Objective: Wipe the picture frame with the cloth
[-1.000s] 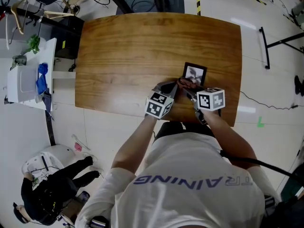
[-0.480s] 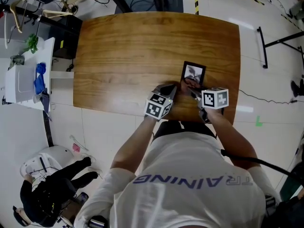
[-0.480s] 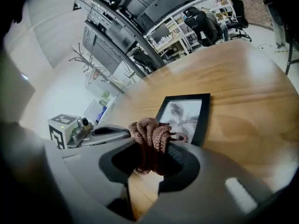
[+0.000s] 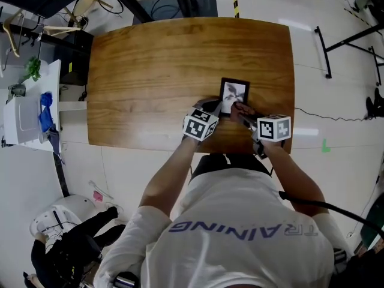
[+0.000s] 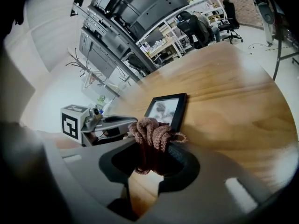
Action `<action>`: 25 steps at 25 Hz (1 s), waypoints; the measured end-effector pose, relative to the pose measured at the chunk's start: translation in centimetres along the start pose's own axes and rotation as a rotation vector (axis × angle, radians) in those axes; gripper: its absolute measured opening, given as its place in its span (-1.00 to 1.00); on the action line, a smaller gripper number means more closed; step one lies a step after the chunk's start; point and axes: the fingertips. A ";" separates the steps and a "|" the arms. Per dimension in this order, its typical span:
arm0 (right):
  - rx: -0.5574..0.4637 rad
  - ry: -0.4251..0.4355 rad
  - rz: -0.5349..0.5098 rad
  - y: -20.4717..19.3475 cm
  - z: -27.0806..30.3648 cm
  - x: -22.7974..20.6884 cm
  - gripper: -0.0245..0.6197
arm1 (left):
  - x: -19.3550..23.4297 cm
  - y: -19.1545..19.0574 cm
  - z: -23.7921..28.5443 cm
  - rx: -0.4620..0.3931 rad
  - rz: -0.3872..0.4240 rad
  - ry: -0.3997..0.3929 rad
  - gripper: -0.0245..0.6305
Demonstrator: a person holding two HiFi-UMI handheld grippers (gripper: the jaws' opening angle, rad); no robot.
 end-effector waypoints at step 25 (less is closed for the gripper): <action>-0.448 -0.013 0.119 0.0 -13.3 -6.4 -0.56 | -2.7 3.9 -4.2 -0.144 -0.026 -0.034 -0.91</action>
Point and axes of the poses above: the fingertips, and each gripper's own axes: z forward along the fingers, x to its left, y out of its top, and after that the axes turned 6 degrees about x, right-handed
